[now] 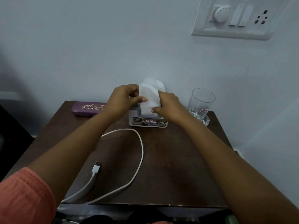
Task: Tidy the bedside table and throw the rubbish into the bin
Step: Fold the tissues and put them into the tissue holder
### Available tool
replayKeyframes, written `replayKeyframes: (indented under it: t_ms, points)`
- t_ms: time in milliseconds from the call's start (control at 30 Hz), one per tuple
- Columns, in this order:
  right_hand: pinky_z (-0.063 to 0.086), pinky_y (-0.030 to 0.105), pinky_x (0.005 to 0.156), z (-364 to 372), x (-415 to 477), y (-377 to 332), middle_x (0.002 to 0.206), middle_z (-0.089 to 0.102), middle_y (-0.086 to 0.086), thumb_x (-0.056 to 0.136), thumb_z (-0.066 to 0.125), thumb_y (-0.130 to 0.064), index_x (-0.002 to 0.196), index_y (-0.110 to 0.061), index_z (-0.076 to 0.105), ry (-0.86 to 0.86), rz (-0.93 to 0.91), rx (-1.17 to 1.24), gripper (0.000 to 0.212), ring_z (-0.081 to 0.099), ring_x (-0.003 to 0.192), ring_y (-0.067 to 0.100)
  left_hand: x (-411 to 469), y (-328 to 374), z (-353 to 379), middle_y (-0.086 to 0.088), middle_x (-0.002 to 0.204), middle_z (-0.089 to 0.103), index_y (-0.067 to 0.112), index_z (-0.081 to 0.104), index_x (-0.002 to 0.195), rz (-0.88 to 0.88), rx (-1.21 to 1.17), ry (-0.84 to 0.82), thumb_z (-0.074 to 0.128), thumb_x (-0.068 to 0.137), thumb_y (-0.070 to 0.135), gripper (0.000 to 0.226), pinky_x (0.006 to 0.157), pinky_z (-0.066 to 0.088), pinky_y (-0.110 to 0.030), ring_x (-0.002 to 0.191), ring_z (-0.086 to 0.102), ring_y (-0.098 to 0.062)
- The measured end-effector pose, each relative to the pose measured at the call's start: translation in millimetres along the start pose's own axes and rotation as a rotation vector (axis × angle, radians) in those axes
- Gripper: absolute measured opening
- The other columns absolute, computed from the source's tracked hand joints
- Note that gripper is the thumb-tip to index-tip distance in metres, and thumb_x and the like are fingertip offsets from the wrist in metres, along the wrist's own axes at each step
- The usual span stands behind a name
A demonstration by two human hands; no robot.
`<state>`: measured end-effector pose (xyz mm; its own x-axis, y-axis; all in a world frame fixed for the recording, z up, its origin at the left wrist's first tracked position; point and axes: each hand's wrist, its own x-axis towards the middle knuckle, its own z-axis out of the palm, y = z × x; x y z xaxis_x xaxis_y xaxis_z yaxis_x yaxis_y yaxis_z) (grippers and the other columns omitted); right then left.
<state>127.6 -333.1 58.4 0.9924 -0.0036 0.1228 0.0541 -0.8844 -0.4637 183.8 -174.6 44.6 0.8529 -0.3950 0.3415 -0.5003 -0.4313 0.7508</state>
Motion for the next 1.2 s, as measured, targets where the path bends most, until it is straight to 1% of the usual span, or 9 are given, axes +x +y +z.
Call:
replayKeyframes:
  t_ms: [67,133,300,467,567,700,867,967,1200]
  points:
    - [0.038,0.039,0.098,5,0,1,0.119,0.061,0.014,0.083,0.067,-0.021,0.13,-0.015,0.048,-0.006,-0.026,-0.029,0.051,0.052,0.115,0.033,0,-2,2,-0.01,0.082,0.069,0.009,0.067,0.084,0.011,0.067,-0.014,0.071,0.081,0.021,0.013,0.073,0.051,-0.036,0.084,0.065,-0.025]
    - [0.036,0.039,0.1,4,0,2,0.122,0.06,0.012,0.084,0.066,-0.025,0.137,-0.02,0.042,0.002,-0.04,-0.024,0.058,0.049,0.117,0.032,0,-2,0,-0.01,0.084,0.07,0.01,0.067,0.084,0.001,0.071,-0.011,0.07,0.081,0.021,0.013,0.075,0.05,-0.036,0.086,0.065,-0.023]
    - [0.039,0.046,0.101,-3,5,7,0.119,0.062,0.015,0.085,0.065,-0.018,0.137,-0.019,0.043,0.109,-0.066,0.058,0.057,0.055,0.112,0.034,-2,1,-4,0.005,0.081,0.068,0.019,0.066,0.083,-0.015,0.037,-0.044,0.071,0.08,0.025,0.008,0.067,0.046,-0.01,0.08,0.061,-0.007]
    - [0.041,0.042,0.094,3,12,13,0.108,0.065,0.007,0.083,0.067,-0.017,0.125,-0.023,0.053,0.137,-0.135,0.068,0.045,0.053,0.104,0.037,0,-4,-5,-0.005,0.092,0.072,0.012,0.07,0.084,-0.029,0.169,-0.005,0.071,0.08,0.03,0.018,0.08,0.052,-0.04,0.085,0.064,-0.023]
    - [0.037,0.034,0.085,2,13,15,0.099,0.067,0.003,0.082,0.068,-0.016,0.115,-0.021,0.058,0.163,-0.196,0.076,0.034,0.055,0.093,0.033,-3,-2,-4,-0.006,0.092,0.073,0.012,0.07,0.084,-0.002,0.191,0.046,0.071,0.08,0.03,0.018,0.081,0.051,-0.041,0.086,0.064,-0.024]
    - [0.043,0.034,0.08,-2,8,18,0.099,0.067,0.013,0.08,0.07,-0.014,0.119,-0.016,0.057,0.091,-0.149,0.106,0.041,0.059,0.093,0.031,-4,-4,-2,-0.002,0.089,0.072,0.02,0.069,0.081,-0.009,0.203,-0.01,0.069,0.08,0.034,0.014,0.078,0.05,-0.039,0.085,0.063,-0.022]
    - [0.047,0.039,0.085,0,4,20,0.103,0.066,0.015,0.08,0.07,-0.017,0.124,-0.019,0.052,0.013,-0.153,0.061,0.047,0.058,0.098,0.033,-2,-4,2,-0.002,0.094,0.073,0.019,0.072,0.09,0.013,0.261,-0.039,0.068,0.082,0.033,0.016,0.077,0.044,-0.031,0.086,0.061,-0.018]
    - [0.045,0.037,0.088,-2,5,20,0.108,0.064,0.015,0.081,0.068,-0.015,0.126,-0.021,0.053,0.021,-0.14,0.047,0.047,0.054,0.105,0.034,-1,-1,4,-0.003,0.095,0.072,0.018,0.074,0.095,0.032,0.335,-0.04,0.07,0.08,0.035,0.023,0.081,0.045,-0.037,0.083,0.055,-0.017]
    - [0.033,0.036,0.097,-2,7,16,0.118,0.059,0.011,0.088,0.062,-0.023,0.129,-0.022,0.047,-0.027,-0.158,-0.105,0.043,0.046,0.115,0.034,1,4,2,-0.003,0.109,0.064,0.02,0.07,0.101,0.024,0.5,-0.07,0.066,0.08,0.045,0.033,0.083,0.04,-0.042,0.103,0.052,-0.026]
